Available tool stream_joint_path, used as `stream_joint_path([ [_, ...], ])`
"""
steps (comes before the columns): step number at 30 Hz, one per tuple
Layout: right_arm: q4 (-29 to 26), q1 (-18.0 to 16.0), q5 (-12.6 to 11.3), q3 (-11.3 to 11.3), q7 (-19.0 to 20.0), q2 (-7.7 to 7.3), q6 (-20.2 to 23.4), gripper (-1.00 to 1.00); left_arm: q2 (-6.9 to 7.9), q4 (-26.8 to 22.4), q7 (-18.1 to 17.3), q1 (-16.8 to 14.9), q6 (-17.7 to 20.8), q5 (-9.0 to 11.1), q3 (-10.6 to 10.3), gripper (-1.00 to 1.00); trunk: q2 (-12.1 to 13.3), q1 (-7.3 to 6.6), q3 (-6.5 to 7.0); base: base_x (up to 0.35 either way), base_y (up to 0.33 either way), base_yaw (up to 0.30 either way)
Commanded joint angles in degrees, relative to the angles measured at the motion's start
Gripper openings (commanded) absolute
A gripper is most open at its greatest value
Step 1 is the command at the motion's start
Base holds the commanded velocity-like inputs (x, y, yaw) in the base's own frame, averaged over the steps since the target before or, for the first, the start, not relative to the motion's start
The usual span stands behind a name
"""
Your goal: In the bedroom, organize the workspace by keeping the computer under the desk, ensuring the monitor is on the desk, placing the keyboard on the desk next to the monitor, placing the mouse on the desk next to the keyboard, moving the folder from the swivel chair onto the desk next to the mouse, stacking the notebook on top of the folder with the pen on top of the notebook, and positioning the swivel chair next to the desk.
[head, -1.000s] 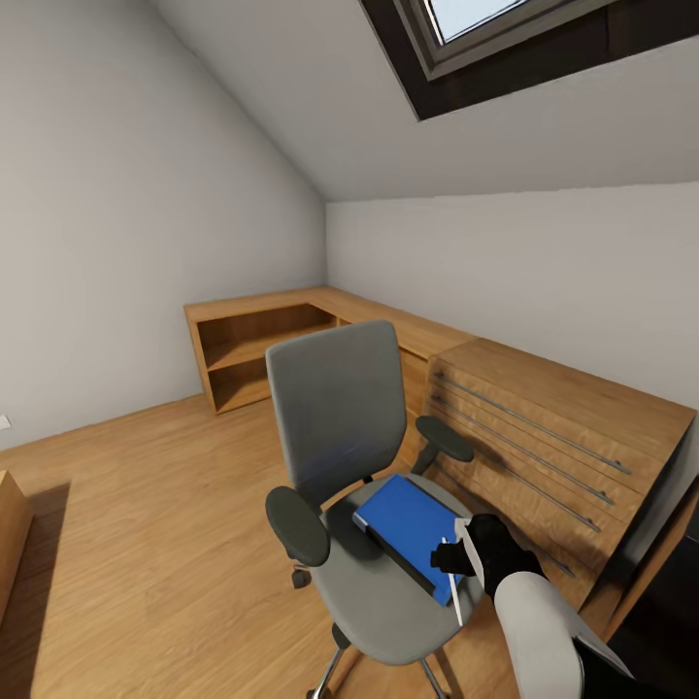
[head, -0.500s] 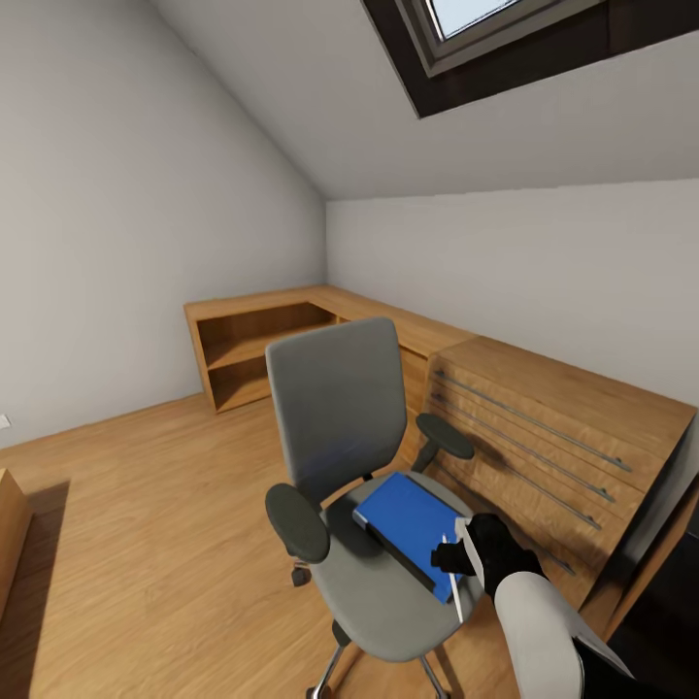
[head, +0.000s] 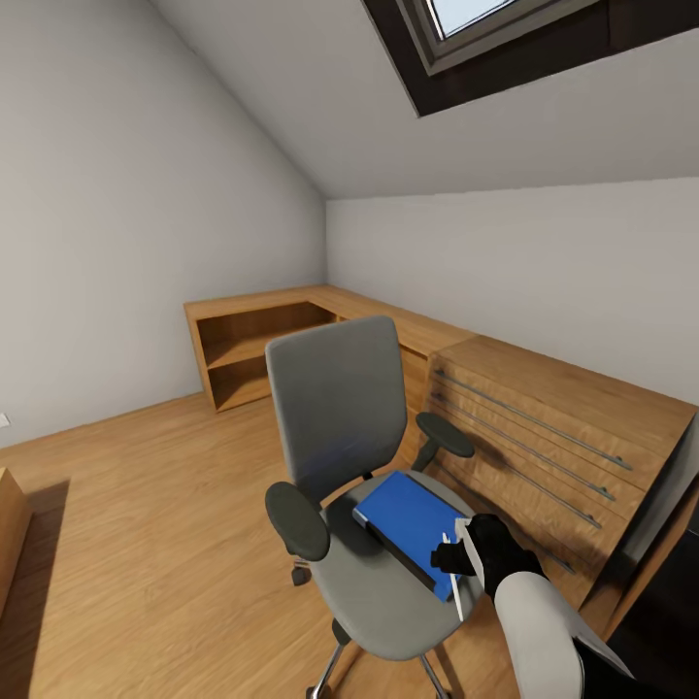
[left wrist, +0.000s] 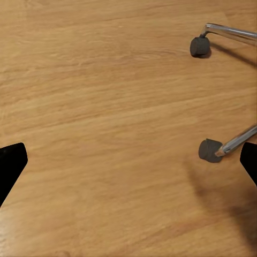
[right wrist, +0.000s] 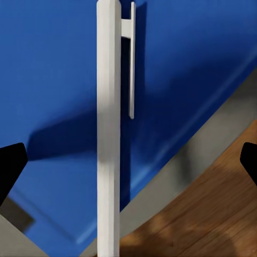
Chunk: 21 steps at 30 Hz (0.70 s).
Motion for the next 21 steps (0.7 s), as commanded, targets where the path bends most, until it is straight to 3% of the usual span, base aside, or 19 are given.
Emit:
stream_joint_path([
  [1,-0.1,0.0,0.6,-0.4,0.5,0.07,0.2,1.0,-0.02,0.0,-0.3,0.0,-0.1,0.5,0.1,1.0,0.0,-0.01,-0.06,0.0,0.0,0.0],
  [16,-0.1,0.0,0.6,-0.4,0.4,0.07,0.2,1.0,0.0,0.0,-0.3,0.0,-0.1,0.5,0.1,1.0,0.0,-0.01,-0.06,0.0,0.0,0.0],
  [17,-0.1,0.0,0.6,-0.4,0.2,0.07,0.2,-1.0,-0.01,0.0,-0.3,0.0,-0.1,0.5,0.1,1.0,0.0,-0.01,-0.06,0.0,0.0,0.0],
  [21,-0.2,0.0,0.6,-0.3,-0.4,0.13,0.2,-1.0,-0.02,0.0,-0.3,0.0,-0.1,0.5,0.1,1.0,0.0,-0.01,-0.06,0.0,0.0,0.0],
])
